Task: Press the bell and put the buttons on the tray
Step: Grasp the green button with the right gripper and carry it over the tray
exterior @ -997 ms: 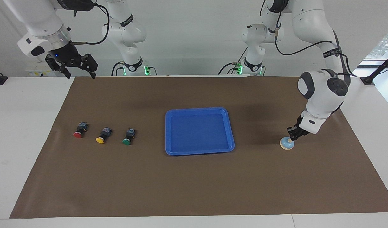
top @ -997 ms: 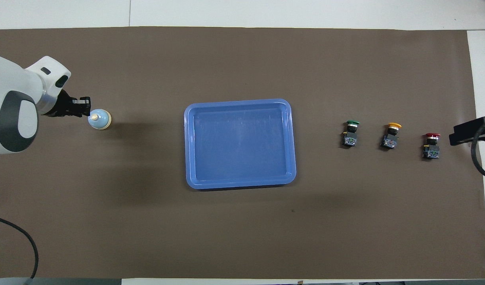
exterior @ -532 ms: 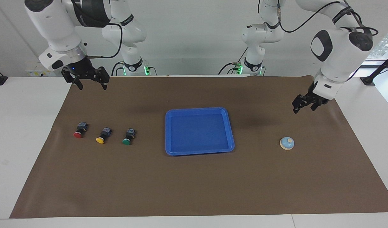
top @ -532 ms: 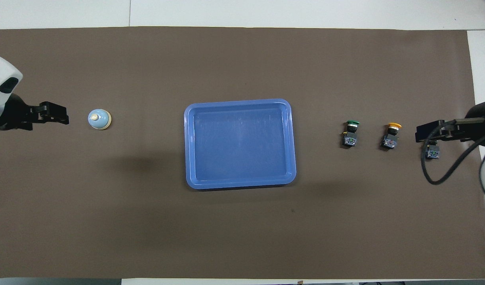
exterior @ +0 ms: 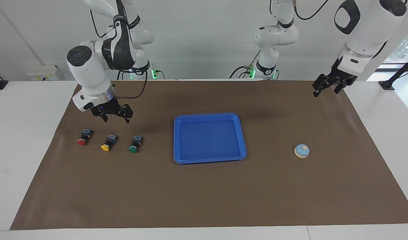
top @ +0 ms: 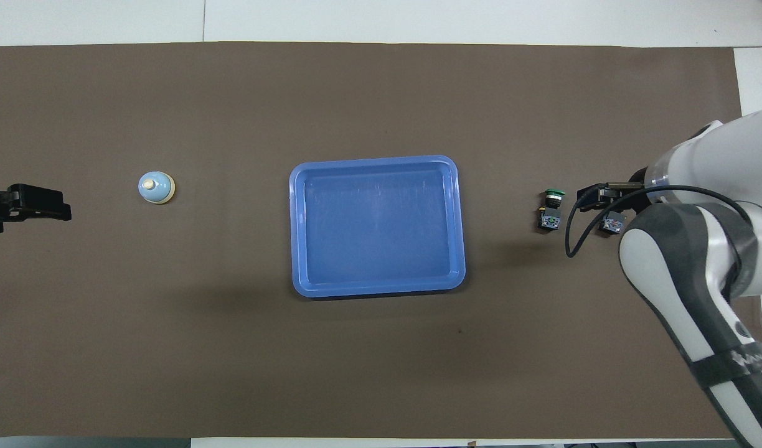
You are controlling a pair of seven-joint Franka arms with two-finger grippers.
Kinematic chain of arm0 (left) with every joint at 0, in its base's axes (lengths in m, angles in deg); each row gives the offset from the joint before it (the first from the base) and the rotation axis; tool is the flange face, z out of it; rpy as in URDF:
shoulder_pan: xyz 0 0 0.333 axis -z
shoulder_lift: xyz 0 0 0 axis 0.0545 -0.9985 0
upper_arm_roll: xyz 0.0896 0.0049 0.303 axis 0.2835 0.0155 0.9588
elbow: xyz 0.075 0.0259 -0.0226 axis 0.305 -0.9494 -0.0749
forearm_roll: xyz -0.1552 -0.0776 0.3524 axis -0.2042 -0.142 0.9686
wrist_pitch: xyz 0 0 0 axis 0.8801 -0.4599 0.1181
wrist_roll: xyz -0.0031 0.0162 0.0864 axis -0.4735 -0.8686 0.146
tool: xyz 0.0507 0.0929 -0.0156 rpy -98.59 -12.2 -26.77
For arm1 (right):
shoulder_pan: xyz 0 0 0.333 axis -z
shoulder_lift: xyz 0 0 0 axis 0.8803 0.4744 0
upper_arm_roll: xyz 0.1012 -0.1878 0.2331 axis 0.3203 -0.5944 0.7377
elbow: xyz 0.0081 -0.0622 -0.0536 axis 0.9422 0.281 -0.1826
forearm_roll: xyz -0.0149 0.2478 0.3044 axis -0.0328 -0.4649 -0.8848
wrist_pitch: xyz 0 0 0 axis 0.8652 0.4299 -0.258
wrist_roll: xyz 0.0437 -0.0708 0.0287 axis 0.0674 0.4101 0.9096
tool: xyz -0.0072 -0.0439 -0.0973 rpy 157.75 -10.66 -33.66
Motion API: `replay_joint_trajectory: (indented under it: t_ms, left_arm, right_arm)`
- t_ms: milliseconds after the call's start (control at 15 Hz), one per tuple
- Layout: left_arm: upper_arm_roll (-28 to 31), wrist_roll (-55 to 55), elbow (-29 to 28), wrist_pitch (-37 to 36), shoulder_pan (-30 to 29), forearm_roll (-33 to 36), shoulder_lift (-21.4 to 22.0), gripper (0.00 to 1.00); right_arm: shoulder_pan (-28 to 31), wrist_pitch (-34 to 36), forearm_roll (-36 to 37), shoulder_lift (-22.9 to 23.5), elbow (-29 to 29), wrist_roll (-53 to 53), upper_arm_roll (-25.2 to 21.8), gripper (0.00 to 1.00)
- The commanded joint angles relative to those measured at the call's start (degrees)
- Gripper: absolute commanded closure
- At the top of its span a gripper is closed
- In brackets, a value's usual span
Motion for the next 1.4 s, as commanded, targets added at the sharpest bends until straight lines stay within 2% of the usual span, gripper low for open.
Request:
replay_joint_trajectory:
  t_ms: [0,133,864,1064,1197,1263,1330]
  left_arm:
    - [0.12,0.14,4.64,-3.85,0.38,-0.05,-2.44,0.0]
    - [-0.23,0.14,10.96,-8.24,0.47,-0.05,-6.83,0.0]
    - [-0.59,-1.44,9.58,-7.9,0.56,-0.22,-6.23,0.0]
    - [-0.59,-2.23,9.41,-8.08,0.56,-1.01,-6.05,0.0]
    - [-0.59,-5.72,9.32,-8.25,0.56,-1.01,-6.05,0.0]
    - [-0.5,-7.92,9.41,-8.17,0.56,-1.01,-6.05,0.0]
    - [-0.5,-8.2,9.41,-7.99,0.56,-1.01,-6.05,0.0]
  right_arm:
    - [-2.12,-8.24,0.3,1.32,4.52,-4.54,0.41,0.0]
    - [-2.48,-11.76,0.3,2.02,6.28,-5.35,0.32,0.0]
    - [-2.57,-19.59,2.5,10.28,6.38,-5.35,0.32,0.0]
    - [-2.57,-20.22,3.03,10.99,6.38,-5.35,0.32,0.03]
    - [-2.65,-20.22,3.03,11.25,6.38,-5.44,0.32,0.16]
    - [-3.18,-20.13,3.03,11.34,6.38,-5.35,0.32,0.33]
    - [-3.36,-19.78,3.03,11.34,6.38,-5.52,0.32,0.62]
